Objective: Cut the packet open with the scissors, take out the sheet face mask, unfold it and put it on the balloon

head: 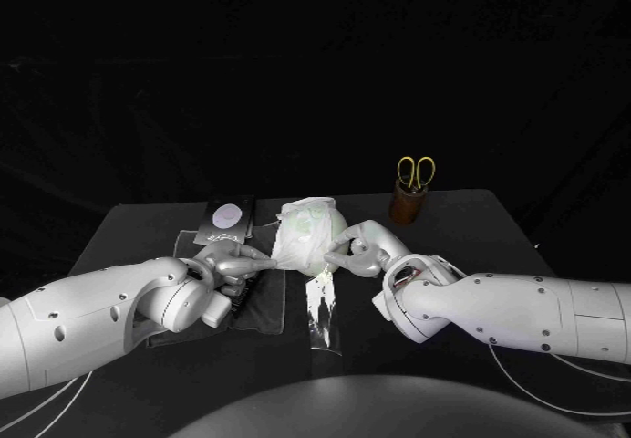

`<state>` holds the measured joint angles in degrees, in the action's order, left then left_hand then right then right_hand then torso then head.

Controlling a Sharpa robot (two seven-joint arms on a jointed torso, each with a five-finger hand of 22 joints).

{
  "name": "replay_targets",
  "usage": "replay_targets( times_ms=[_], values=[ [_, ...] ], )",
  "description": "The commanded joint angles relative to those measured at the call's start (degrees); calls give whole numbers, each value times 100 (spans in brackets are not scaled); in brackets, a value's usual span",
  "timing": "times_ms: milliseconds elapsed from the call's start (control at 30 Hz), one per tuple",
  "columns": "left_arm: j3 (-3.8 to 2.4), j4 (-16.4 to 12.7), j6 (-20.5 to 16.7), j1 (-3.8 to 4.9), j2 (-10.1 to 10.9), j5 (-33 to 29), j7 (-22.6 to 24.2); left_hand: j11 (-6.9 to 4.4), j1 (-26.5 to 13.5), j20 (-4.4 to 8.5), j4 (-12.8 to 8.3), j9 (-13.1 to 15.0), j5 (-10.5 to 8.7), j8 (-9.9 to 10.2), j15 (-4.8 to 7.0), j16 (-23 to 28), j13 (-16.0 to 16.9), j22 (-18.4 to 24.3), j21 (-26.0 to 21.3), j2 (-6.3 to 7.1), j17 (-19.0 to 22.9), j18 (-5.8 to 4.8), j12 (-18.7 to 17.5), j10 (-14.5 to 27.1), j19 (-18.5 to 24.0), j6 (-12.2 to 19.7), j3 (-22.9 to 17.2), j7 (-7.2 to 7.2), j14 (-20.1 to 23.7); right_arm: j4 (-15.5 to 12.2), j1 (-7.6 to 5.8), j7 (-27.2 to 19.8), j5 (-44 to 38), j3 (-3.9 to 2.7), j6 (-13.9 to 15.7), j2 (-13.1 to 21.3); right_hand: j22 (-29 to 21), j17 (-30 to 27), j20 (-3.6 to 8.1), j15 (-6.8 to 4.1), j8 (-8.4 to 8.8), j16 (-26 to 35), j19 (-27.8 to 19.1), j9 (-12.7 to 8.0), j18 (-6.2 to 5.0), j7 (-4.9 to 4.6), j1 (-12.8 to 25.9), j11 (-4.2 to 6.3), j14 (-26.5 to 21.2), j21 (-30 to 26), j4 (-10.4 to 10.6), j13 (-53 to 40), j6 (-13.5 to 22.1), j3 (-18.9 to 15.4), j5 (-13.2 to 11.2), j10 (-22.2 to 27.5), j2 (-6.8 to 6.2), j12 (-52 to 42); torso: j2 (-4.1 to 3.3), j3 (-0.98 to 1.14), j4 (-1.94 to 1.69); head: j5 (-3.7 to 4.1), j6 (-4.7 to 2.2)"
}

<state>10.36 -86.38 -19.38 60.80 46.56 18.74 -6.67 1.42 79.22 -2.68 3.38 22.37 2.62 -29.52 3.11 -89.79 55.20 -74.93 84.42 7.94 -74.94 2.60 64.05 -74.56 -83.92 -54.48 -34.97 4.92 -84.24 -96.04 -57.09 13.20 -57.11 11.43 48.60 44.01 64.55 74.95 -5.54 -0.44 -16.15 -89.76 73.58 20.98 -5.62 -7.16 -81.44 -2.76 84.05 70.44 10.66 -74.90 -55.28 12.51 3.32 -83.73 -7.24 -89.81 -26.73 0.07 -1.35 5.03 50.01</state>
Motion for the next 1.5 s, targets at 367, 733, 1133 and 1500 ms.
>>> replay_targets(
  times_ms=[367,733,1133,1500],
  values=[
    [-3,62,139,4,-15,44,-257,-68,-370,17,72,590,14,136,-25,-11,-457,-619,9,144,-1491,-31,-428,178,-29,159,90,49,-571,33,-1,74,-97,-3,-70,-22,9,1505,10,-34,42,-24,35,-8,-19,-30,7,-11,595,29,10,-1510,-4,32,-30,-627,49,-19,-4,2,2,-3,-1],
    [-3,199,9,5,-31,94,-265,-67,-353,6,37,547,16,187,-30,4,-478,-620,8,131,-1470,-31,-443,210,-30,135,99,47,-563,45,-1,80,-99,-5,-65,-35,19,1505,10,-33,52,-24,41,-13,-17,-34,11,-14,595,36,10,-1510,5,33,-30,-627,46,-19,-2,0,0,0,-1],
    [-5,271,-221,5,-95,60,32,-90,-127,20,-211,608,16,91,-9,-6,-391,-638,17,-66,-1485,-34,-386,100,-41,-39,-136,33,-569,55,-1,97,-104,-5,-79,-29,19,1505,10,-33,52,-24,41,-13,-17,-34,11,-14,595,36,10,-1510,5,33,-30,-627,46,-19,-4,1,-1,-9,-1],
    [-8,321,-143,5,-89,196,-136,164,-489,-106,-166,333,14,697,-208,21,-1222,-536,-54,422,-1446,-16,-1105,711,30,822,186,346,-555,54,-1,105,-109,-6,-81,-15,19,1505,10,-33,52,-24,41,-13,-17,-34,11,-14,595,36,10,-1510,5,33,-30,-627,46,-19,0,2,0,4,-1]
  ],
)
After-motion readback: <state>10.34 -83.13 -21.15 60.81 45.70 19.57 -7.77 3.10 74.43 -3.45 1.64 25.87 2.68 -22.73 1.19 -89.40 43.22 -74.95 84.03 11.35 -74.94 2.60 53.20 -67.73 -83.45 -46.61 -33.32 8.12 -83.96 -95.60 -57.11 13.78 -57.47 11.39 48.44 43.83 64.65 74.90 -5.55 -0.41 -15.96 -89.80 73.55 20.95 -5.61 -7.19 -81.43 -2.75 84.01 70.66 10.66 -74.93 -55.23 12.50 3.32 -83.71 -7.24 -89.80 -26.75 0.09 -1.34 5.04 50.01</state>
